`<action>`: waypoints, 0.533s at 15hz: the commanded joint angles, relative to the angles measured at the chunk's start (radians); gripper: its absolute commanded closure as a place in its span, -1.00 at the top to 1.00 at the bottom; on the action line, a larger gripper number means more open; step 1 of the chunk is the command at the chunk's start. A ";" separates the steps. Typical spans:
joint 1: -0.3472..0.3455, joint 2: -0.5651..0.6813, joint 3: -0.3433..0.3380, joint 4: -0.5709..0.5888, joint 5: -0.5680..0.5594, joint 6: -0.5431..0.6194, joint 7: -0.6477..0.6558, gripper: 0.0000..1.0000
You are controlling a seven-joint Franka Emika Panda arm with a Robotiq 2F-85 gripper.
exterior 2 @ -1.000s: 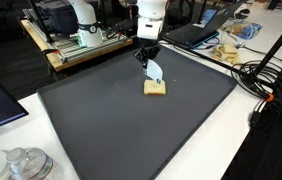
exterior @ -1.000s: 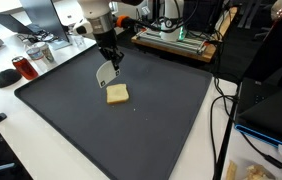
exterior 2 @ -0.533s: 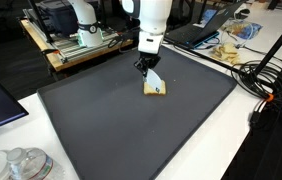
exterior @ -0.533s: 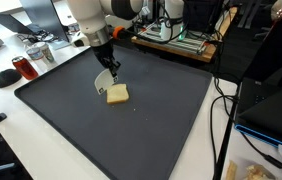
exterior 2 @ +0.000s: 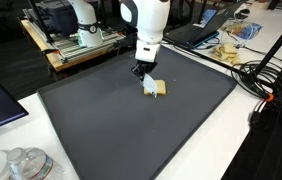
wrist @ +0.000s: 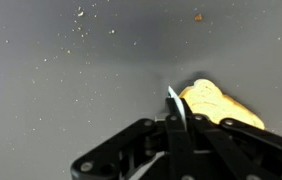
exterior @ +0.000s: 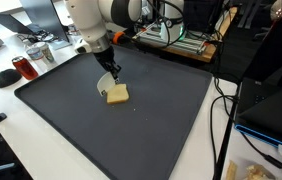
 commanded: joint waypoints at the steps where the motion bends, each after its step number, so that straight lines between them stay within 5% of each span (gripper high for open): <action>1: -0.023 0.039 0.022 0.030 0.000 0.002 -0.022 -0.98; 8: -0.031 0.092 0.018 0.068 -0.001 -0.008 -0.026 -0.98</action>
